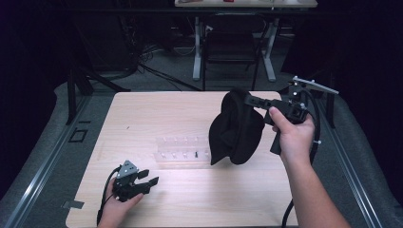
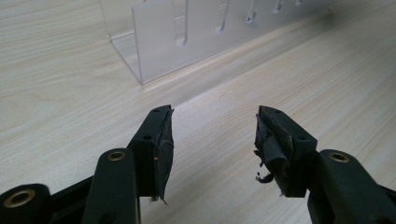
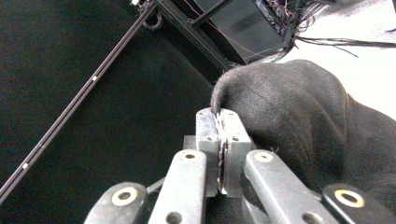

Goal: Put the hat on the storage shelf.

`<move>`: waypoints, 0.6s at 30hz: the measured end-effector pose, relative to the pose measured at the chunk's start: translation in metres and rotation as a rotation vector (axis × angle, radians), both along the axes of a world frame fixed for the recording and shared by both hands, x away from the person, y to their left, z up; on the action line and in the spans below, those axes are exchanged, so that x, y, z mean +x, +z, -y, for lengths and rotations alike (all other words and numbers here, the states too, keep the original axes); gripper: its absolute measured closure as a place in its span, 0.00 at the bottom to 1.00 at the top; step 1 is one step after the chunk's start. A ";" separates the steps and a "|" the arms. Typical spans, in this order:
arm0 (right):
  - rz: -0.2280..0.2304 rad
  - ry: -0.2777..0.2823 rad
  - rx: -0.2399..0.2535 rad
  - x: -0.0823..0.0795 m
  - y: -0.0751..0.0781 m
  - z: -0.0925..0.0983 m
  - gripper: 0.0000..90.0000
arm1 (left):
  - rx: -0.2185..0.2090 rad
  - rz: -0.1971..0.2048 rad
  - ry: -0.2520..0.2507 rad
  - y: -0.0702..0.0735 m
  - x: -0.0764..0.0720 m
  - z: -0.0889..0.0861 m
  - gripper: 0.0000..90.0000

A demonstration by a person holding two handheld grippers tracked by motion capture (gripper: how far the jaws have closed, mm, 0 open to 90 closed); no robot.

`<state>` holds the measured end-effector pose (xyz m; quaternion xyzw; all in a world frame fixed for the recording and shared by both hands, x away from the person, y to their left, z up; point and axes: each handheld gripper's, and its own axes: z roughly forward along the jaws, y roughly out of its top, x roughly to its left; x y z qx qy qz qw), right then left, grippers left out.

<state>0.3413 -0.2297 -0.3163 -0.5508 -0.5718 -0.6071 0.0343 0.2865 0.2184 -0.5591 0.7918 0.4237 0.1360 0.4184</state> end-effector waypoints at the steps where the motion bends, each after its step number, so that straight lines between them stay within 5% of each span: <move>1: 0.000 -0.001 0.002 0.002 0.000 -0.001 0.99 | -0.003 -0.002 0.002 0.000 0.000 0.000 0.52; 18: -0.004 -0.030 0.004 0.020 -0.003 -0.013 0.98 | -0.023 0.028 -0.016 0.005 -0.001 0.008 0.54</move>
